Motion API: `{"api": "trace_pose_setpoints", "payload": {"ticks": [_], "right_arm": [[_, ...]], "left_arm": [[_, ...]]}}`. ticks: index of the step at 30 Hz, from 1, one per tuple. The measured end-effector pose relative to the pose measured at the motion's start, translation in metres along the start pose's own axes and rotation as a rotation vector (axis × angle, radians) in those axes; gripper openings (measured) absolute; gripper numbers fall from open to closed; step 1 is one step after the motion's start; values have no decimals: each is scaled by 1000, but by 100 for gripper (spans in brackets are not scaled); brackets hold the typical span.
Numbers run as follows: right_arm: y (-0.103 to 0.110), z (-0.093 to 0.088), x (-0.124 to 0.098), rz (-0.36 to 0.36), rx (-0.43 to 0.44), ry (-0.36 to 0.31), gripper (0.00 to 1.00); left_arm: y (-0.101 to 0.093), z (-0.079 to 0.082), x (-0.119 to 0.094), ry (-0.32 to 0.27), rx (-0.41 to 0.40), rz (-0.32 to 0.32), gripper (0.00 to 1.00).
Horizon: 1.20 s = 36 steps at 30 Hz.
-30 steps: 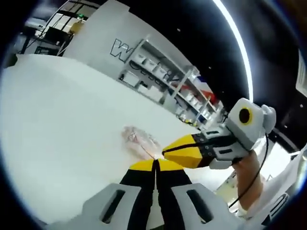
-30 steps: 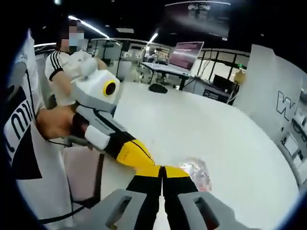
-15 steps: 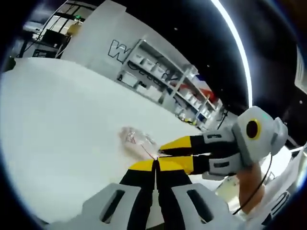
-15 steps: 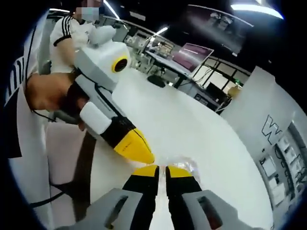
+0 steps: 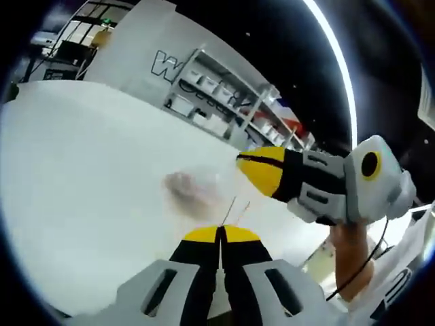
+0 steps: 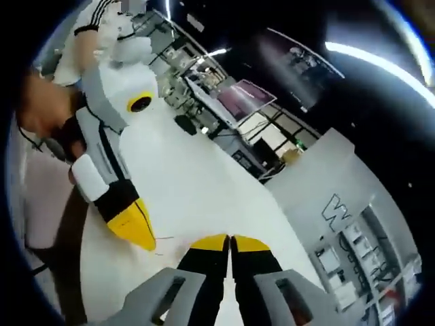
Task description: Open the resealable bag by pulling the two sides of the seal apart until the entire bag opening is separated and visibly accessible.
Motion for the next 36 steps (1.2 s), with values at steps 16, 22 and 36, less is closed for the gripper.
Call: {"api": "trace_pose_setpoints", "payload": {"ticks": [16,22,36], "right_arm": [[24,-18,2,12,110,47,6],[14,-20,5,-41,189,9,1],[-9,-28,6,-132,406,-72,0]], "left_arm": [[-1,-1,0,1,41,-2,1],[0,3,2,-21,156,-4,2],[10,45,28,-158,582,-12,59]]}}
Point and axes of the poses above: the point that each gripper's makers call its tool centre point, and the gripper's own axes: x roughly forward along the fingers, y roughly to its left, z roughly out of its top, the point moved 6 cm from there along -x, roughly backward along the fingers, and after that the axes turned 9 degrees about -y, right-handed, at the moved point
